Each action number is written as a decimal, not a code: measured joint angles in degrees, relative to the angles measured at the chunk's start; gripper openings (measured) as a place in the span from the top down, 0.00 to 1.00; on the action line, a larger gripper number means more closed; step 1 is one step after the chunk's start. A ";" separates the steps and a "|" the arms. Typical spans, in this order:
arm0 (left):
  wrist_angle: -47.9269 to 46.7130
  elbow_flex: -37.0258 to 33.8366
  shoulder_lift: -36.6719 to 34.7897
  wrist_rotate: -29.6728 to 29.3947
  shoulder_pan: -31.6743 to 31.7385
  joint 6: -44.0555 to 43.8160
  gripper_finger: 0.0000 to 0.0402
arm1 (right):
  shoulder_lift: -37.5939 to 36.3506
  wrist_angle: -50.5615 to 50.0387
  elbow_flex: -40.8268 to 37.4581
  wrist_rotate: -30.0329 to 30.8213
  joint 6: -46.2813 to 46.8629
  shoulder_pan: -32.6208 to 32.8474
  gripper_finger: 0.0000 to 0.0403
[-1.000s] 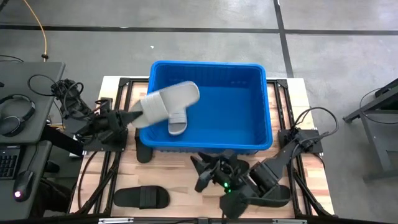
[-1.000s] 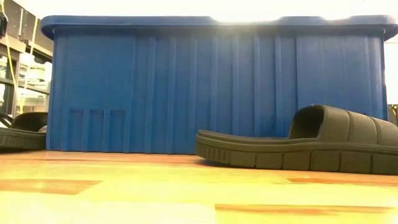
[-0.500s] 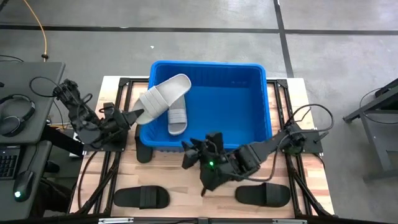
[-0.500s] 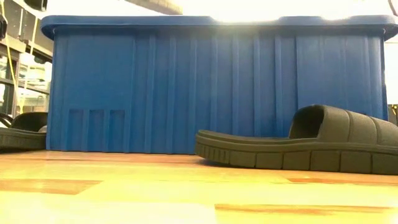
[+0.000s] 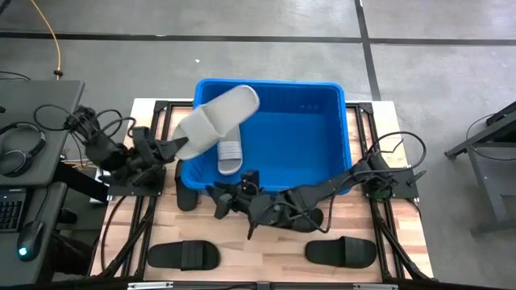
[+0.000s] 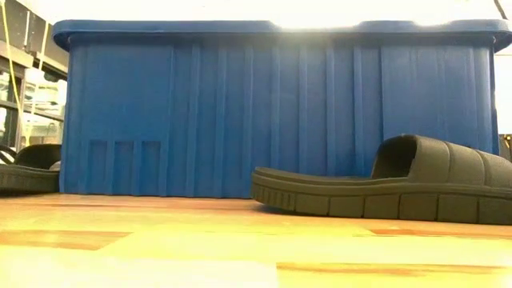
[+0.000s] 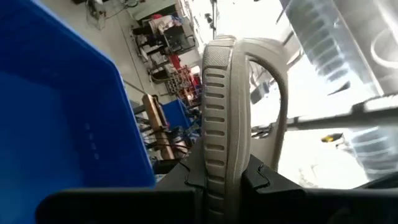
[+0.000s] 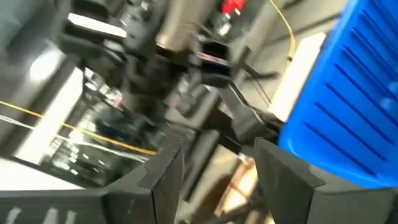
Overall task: Pick and place slides into bin
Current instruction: Stack the gray slide on top of the gray slide in the blue bin
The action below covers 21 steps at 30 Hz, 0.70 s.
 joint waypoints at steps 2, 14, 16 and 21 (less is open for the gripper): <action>-1.12 -0.09 0.41 1.53 1.92 -0.44 0.96 | -0.08 5.94 -1.15 -0.08 -2.26 -0.30 0.54; 4.26 -0.01 6.44 12.91 12.12 -4.02 0.96 | -0.11 13.86 -2.28 1.59 -8.67 -3.04 0.53; 7.29 -0.07 7.08 15.37 12.73 -2.59 0.96 | -0.11 14.69 -2.28 1.99 -8.21 -3.75 0.53; 10.88 0.07 7.68 16.58 11.53 -1.24 0.96 | -0.11 15.97 -2.28 3.04 -11.48 -4.17 0.53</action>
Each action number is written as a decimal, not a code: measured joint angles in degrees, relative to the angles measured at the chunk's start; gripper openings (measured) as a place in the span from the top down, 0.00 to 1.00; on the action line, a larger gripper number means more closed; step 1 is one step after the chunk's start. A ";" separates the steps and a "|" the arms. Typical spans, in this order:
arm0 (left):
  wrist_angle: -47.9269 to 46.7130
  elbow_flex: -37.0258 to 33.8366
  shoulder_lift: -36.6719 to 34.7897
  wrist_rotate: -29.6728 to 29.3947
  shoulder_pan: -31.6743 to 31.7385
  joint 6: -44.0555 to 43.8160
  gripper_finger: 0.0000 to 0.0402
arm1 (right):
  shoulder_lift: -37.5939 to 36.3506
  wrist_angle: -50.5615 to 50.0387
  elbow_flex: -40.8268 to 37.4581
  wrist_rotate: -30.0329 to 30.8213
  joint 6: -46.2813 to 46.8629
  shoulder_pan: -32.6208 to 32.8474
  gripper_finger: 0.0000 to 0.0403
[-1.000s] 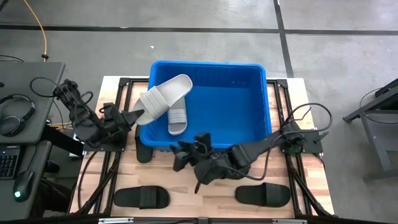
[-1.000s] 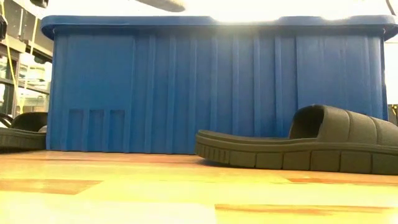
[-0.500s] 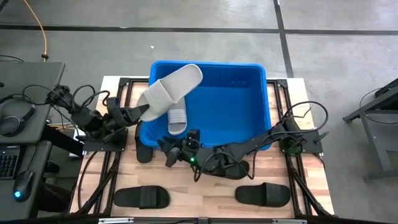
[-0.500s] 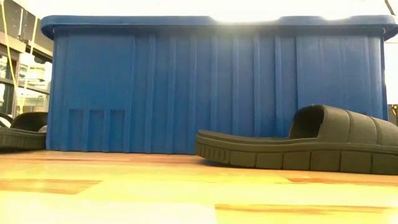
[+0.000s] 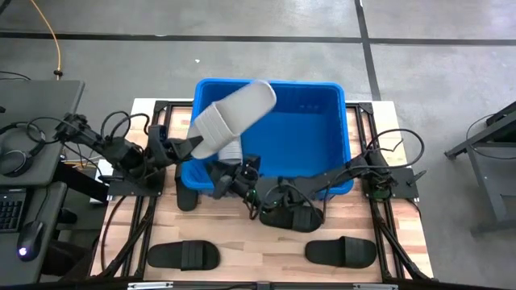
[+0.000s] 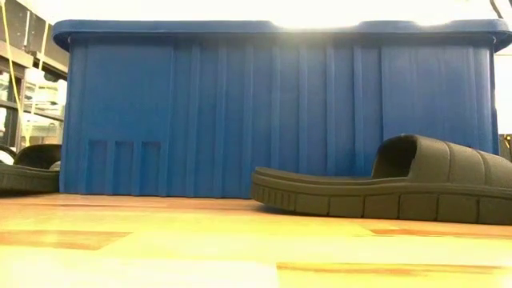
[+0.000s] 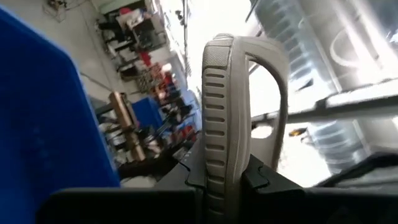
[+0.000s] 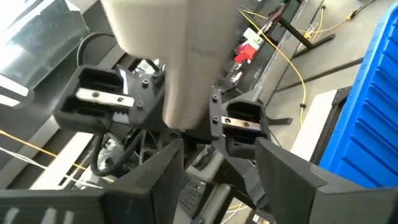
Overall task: Pick and place slides into bin
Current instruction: Stack the gray slide on top of the gray slide in the blue bin
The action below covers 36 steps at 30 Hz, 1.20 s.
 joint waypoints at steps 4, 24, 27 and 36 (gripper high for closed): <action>-0.75 -0.10 -0.08 -1.16 -0.38 1.20 0.96 | -0.04 2.74 0.02 -1.36 -1.56 -0.02 0.53; -3.96 -0.02 1.76 1.56 -0.36 -3.92 0.96 | 0.00 5.78 0.02 2.69 -4.59 -0.37 0.57; -2.74 -0.04 2.04 2.63 -0.40 -3.10 0.96 | -0.04 6.11 0.02 3.10 -4.19 -0.72 0.62; -1.83 -0.04 1.55 2.82 -0.45 -0.97 0.94 | -0.22 5.84 0.02 -0.52 -5.41 -0.81 0.94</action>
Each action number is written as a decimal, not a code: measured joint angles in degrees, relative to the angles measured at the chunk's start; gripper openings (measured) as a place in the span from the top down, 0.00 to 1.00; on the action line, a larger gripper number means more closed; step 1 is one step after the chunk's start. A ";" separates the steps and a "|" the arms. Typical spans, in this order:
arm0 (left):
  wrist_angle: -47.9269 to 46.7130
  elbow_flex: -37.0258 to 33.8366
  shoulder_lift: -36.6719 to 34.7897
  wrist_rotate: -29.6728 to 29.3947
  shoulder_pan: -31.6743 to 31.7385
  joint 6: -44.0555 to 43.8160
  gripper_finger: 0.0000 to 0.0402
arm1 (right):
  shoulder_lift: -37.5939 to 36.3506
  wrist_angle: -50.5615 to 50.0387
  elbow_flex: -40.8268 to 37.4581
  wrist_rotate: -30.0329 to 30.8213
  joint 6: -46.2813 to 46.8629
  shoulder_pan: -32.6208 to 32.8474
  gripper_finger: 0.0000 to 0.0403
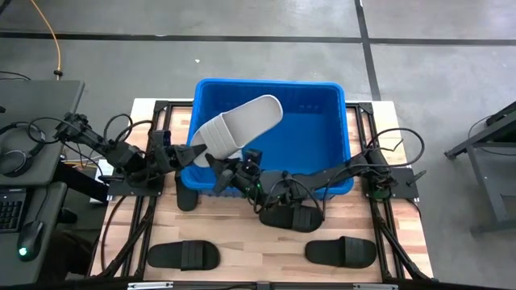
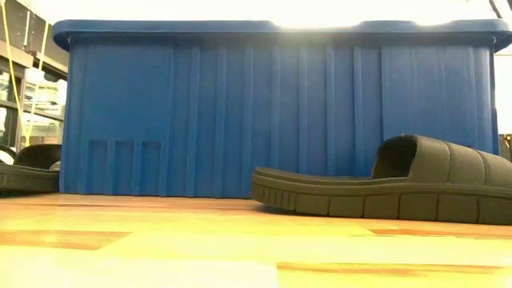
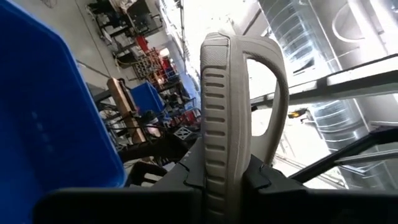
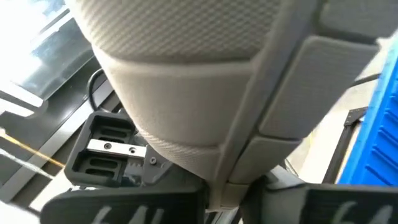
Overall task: Pick and place slides into bin
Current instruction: Stack the gray slide on top of the gray slide in the blue bin
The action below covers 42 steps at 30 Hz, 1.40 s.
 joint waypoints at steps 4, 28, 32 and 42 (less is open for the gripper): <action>-0.79 0.00 -0.28 2.25 0.04 1.47 0.87 | -1.07 -3.65 0.00 -1.51 1.16 0.00 0.94; -31.53 0.02 -30.50 9.66 0.04 5.91 0.78 | -15.55 -60.41 0.03 -16.60 21.85 1.78 0.95; -35.72 0.02 -33.61 9.72 0.04 5.43 0.78 | -17.38 -62.57 0.01 -23.61 20.52 -2.12 0.95; -36.08 -0.02 -34.06 9.98 0.04 8.74 0.78 | -17.71 -67.31 0.02 -45.67 17.28 -15.72 0.95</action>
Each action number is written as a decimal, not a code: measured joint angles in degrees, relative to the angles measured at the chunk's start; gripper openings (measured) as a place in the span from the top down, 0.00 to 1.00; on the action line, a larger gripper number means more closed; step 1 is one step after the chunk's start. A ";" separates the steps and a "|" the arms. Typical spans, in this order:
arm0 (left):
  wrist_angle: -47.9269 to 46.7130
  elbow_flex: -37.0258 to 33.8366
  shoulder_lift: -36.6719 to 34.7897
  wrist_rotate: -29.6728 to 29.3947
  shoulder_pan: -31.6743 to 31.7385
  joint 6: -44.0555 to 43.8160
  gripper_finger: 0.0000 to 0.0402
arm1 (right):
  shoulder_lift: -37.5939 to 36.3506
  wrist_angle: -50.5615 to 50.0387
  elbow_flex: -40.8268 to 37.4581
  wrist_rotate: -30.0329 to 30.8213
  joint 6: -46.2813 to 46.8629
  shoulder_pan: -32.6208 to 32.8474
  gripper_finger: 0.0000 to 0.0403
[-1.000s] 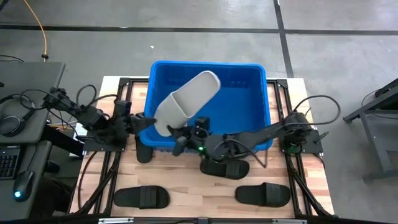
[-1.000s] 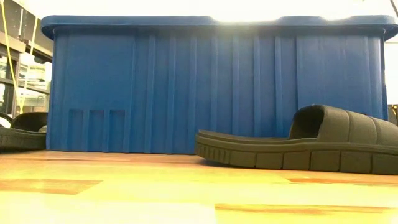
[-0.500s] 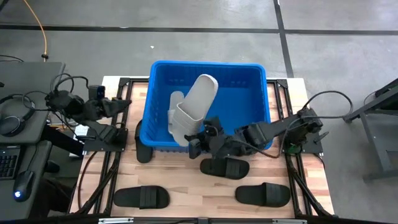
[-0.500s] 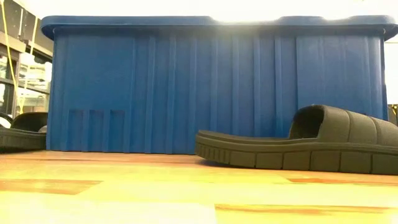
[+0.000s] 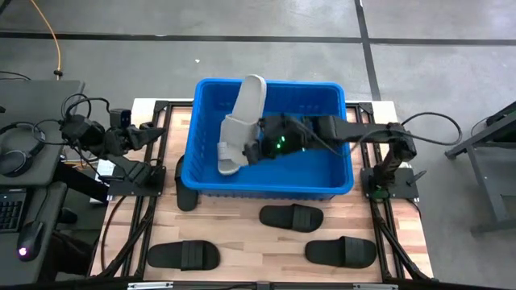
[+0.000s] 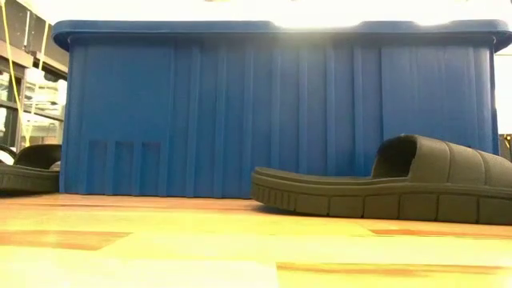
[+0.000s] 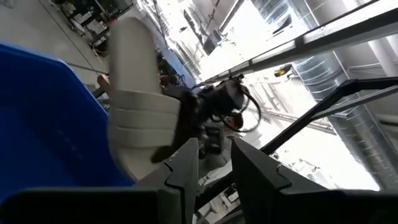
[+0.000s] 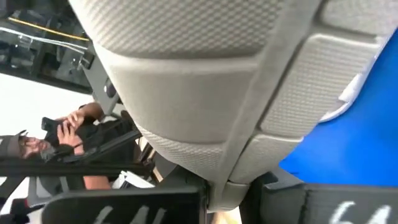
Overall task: Pick and place slides into bin
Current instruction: Stack the gray slide on top of the gray slide in the blue bin
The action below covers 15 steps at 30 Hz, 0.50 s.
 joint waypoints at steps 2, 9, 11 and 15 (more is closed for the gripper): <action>-0.30 0.02 -0.06 0.02 0.00 0.00 0.78 | 0.05 -0.11 0.00 -3.25 -0.29 -2.46 0.95; -1.65 0.00 -0.02 -0.03 0.00 -0.46 0.78 | 1.63 -0.44 0.00 -12.84 -0.74 -8.49 0.95; -1.65 0.01 -0.02 -0.68 0.00 -0.47 0.78 | 2.66 -0.65 -0.02 -14.60 -1.75 -9.47 0.95; -1.66 0.00 -0.19 -1.57 0.00 -0.22 0.78 | 4.67 0.09 0.00 -18.72 -2.19 -10.95 0.95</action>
